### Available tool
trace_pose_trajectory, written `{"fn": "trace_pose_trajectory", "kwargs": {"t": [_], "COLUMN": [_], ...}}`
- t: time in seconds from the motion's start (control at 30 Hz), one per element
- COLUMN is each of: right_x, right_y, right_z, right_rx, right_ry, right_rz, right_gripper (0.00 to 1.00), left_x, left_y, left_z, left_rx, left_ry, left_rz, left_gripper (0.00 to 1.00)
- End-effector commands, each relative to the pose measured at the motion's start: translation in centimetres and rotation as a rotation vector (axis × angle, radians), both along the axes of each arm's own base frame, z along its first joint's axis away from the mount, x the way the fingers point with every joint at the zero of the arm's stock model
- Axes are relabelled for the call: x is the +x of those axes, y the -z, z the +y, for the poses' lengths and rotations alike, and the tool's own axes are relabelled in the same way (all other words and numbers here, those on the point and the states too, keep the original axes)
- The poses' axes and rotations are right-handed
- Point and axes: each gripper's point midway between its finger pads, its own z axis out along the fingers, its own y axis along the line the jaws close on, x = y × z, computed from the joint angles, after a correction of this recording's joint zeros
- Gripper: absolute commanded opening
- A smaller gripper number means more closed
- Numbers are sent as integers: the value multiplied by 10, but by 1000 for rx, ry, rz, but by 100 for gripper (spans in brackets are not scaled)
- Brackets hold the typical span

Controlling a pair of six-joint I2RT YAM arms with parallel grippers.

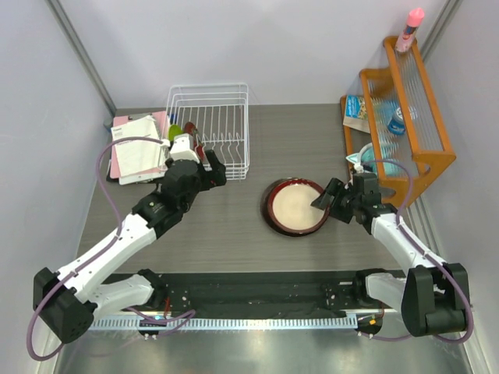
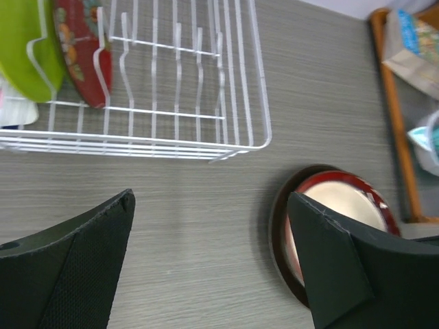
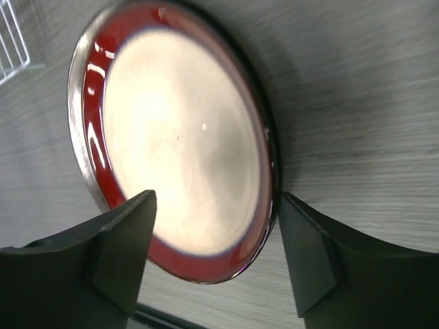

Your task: Unload the plates from the dish rack

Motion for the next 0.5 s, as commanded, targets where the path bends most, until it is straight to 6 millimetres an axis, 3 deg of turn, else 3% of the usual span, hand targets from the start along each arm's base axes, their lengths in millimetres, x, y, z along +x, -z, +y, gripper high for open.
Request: {"fn": "trace_pose_trajectory", "kwargs": {"t": [0.0, 0.27, 0.47], "right_x": [18, 19, 17], "right_y": [-30, -57, -81], "right_z": [-22, -50, -44], "right_rx": [-129, -270, -226], "right_ry": [43, 116, 105], "right_rz": [-83, -125, -213], "right_gripper": [82, 91, 91], "left_x": [14, 48, 91], "left_y": [-14, -17, -12], "left_z": [24, 59, 73], "left_rx": [88, 137, 182], "left_ry": [-119, -238, -289], "left_rz": [-18, -2, -2], "left_gripper": [95, 96, 92]}}
